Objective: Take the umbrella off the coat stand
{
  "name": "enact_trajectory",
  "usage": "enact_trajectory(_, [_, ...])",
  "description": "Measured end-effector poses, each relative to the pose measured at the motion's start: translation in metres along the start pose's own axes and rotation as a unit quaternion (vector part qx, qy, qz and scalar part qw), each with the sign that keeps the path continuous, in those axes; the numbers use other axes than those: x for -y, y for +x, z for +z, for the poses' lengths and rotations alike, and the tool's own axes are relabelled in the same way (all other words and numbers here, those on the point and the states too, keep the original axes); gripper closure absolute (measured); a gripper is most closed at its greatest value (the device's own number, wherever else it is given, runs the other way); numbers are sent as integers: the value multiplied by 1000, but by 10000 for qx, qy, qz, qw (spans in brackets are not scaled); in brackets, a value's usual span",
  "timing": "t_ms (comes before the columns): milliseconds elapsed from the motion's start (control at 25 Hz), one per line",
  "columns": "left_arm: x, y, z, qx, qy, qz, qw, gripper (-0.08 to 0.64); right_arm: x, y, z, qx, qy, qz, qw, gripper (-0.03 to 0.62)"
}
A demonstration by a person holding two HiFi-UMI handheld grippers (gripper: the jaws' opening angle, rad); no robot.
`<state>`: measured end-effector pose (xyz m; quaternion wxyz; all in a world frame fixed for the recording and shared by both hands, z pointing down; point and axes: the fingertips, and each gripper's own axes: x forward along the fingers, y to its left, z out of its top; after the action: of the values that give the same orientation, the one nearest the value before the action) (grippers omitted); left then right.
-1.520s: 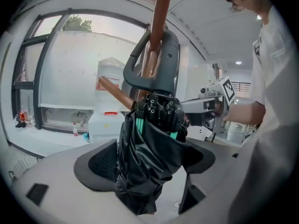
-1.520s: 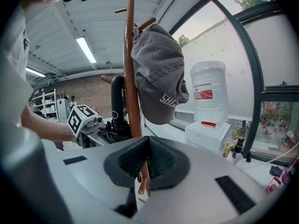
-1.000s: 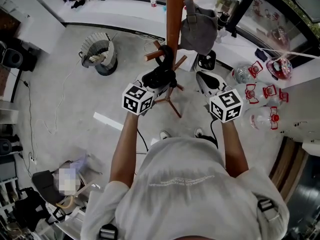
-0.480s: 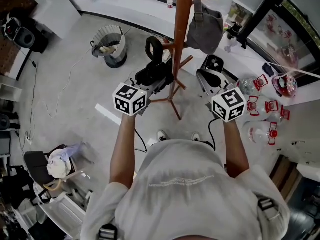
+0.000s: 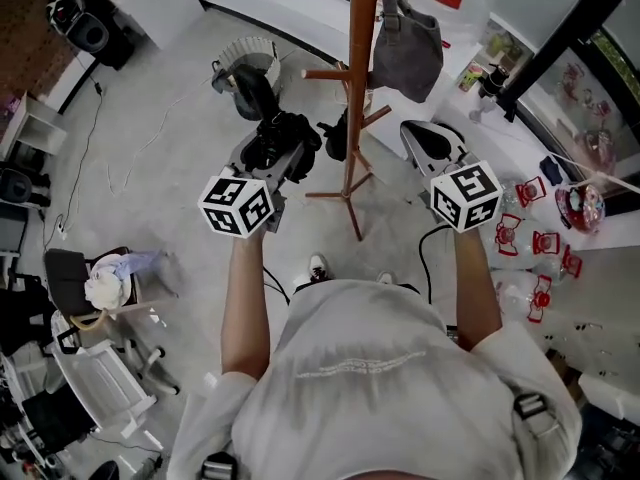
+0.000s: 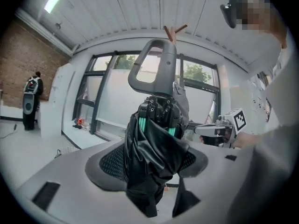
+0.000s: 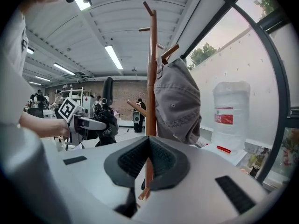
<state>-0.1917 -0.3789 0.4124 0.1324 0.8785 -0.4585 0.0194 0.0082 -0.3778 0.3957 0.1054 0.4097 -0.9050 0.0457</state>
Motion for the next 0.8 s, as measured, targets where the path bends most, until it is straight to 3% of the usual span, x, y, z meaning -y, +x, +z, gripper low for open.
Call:
enact_trajectory(80, [6,-12,-1,116,-66,273,9995,270,8,-8,2,41,-15,13,10000,568])
enact_trajectory(280, [30,-41,-9,79,204,821,9964,270,20,-24,7,168,-207,139,9995,568])
enact_trajectory(440, [49,-65,-19,149,65,1213,9925,270,19,-36,10,266,-391,360,9982,568])
enact_trajectory(800, [91,-96,-32,227,309,1604,9863,268,-1,-58,12,501,-937,775,9913,568])
